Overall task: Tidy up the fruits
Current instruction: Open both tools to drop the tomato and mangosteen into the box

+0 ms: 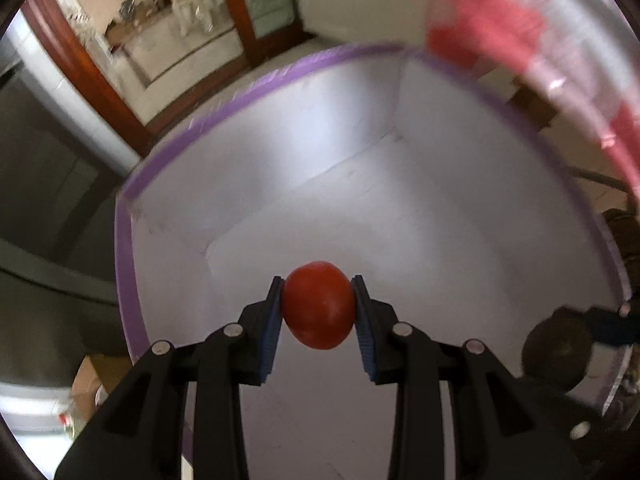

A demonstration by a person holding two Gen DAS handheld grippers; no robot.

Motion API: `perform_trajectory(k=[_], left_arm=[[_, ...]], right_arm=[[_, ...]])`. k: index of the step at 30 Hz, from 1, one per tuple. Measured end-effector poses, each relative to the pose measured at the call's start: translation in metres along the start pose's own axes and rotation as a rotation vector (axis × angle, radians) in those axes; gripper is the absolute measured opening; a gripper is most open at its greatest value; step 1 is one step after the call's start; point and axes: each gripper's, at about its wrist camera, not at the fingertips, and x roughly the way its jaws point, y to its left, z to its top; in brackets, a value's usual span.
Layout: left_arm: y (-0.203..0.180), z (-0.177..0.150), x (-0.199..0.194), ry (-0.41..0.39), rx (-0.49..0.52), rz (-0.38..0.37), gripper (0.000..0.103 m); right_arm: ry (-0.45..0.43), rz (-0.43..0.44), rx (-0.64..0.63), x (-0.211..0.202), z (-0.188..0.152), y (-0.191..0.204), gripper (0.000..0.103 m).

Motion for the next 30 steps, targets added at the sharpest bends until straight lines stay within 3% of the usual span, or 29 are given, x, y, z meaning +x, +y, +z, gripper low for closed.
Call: perform_trajectory(k=[4,7,12,14,18,21,23,25,26,28,30], left_arm=[[0.018,0.000,0.017,0.092,-0.083,-0.028,0.034],[0.022,0.004,0.020,0.100,-0.094,-0.021,0.035],[0.028,0.007,0.022,0.119,-0.120,-0.045,0.057],[0.029,0.006,0.021,0.114,-0.124,-0.061,0.061],[0.023,0.004,0.014,0.080,-0.105,-0.061,0.073],[0.025,0.005,-0.008,-0.024,-0.125,-0.052,0.077],[0.031,0.007,-0.039,-0.165,-0.155,-0.076,0.077],[0.035,0.009,-0.079,-0.360,-0.193,-0.082,0.087],[0.036,0.009,-0.100,-0.462,-0.209,-0.072,0.100],[0.033,0.008,-0.137,-0.632,-0.227,-0.031,0.101],[0.027,0.015,-0.159,-0.702,-0.211,-0.025,0.101]], right_arm=[[0.101,-0.015,-0.058,0.033,-0.001,0.019,0.040],[0.142,-0.027,-0.096,0.048,-0.004,0.031,0.041],[0.157,-0.028,-0.116,0.052,-0.009,0.036,0.043],[0.144,-0.013,-0.096,0.051,0.001,0.032,0.062],[0.076,0.029,-0.045,0.030,0.002,0.025,0.067],[0.033,0.049,-0.010,0.006,-0.003,0.016,0.067],[-0.014,0.078,-0.006,-0.015,-0.005,0.012,0.067],[-0.080,0.089,-0.010,-0.040,-0.008,0.007,0.068],[-0.126,0.094,-0.011,-0.056,-0.011,0.004,0.068],[-0.217,0.093,-0.012,-0.087,-0.016,-0.002,0.071],[-0.329,0.058,-0.020,-0.122,-0.020,-0.010,0.076]])
